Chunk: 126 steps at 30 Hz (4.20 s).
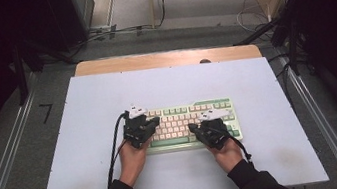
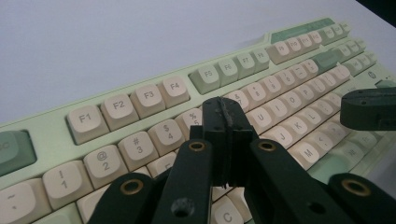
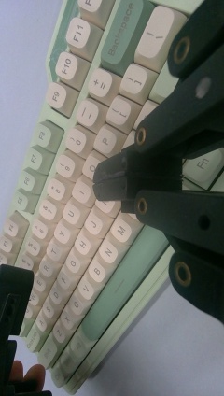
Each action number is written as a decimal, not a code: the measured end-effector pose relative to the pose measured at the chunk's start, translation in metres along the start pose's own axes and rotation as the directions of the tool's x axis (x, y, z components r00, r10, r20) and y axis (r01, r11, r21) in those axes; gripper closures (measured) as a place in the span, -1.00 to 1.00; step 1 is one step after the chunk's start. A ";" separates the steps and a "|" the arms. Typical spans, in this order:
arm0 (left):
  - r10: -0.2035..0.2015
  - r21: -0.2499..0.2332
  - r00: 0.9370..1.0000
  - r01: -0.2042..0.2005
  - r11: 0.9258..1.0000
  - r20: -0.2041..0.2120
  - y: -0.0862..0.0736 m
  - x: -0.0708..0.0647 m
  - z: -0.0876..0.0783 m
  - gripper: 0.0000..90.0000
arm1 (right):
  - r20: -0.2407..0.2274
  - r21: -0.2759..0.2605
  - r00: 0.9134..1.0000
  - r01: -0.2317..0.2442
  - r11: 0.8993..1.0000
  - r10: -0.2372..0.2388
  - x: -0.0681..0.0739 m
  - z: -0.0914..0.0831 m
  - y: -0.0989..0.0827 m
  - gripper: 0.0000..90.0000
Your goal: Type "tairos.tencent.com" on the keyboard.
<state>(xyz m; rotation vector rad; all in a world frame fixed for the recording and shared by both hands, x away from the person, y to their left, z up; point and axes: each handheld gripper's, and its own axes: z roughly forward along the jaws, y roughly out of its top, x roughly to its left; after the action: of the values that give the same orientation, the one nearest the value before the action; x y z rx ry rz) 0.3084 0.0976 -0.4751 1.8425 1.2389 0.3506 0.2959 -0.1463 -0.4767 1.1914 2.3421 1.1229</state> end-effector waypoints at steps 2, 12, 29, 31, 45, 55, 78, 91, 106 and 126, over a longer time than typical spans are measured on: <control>0.004 0.003 1.000 -0.004 1.000 -0.004 -0.001 0.001 -0.001 1.00 | 0.001 -0.001 1.000 0.000 1.000 0.000 0.000 0.000 0.000 0.94; -0.003 0.011 1.000 0.004 1.000 -0.029 -0.006 0.011 -0.006 1.00 | 0.001 0.000 1.000 0.002 1.000 -0.002 0.000 0.000 0.000 0.94; -0.006 0.022 0.999 0.007 1.000 -0.042 -0.009 0.016 -0.006 1.00 | -0.001 0.003 1.000 0.002 1.000 -0.002 0.001 0.000 0.000 0.94; -0.004 0.027 0.999 0.005 1.000 -0.045 -0.009 0.016 -0.006 1.00 | -0.002 0.003 1.000 0.002 1.000 -0.002 0.001 0.000 0.000 0.94; -0.004 0.044 0.999 0.007 0.999 -0.054 -0.011 0.017 -0.002 1.00 | -0.001 0.002 1.000 0.004 1.000 -0.004 0.002 0.000 0.000 0.94; 0.004 0.067 0.998 0.000 0.998 -0.059 -0.011 0.015 0.001 1.00 | -0.002 0.004 1.000 0.004 1.000 -0.004 0.002 0.000 0.000 0.94; -0.012 -0.001 0.999 0.012 1.000 -0.040 -0.009 0.013 -0.008 1.00 | -0.008 0.003 1.000 0.020 1.000 -0.020 0.005 0.003 0.000 0.94; -0.010 -0.011 0.999 0.009 1.000 -0.040 -0.009 0.012 -0.009 1.00 | -0.026 0.008 0.999 0.040 0.999 -0.040 0.014 0.010 0.003 0.94; -0.011 -0.009 0.999 0.011 1.000 -0.035 -0.009 0.012 -0.009 1.00 | -0.055 0.013 0.995 0.085 0.996 -0.084 0.030 0.025 0.011 0.94; -0.008 -0.007 1.000 0.008 1.000 -0.025 -0.009 0.011 -0.009 1.00 | -0.059 0.028 0.993 0.102 0.994 -0.100 0.035 0.031 0.010 0.94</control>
<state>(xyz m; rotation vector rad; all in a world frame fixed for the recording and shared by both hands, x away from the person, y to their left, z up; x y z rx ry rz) 0.3022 0.1130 -0.4794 1.8321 1.2608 0.3742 0.2972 -0.0995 -0.4864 1.0510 2.4418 1.1047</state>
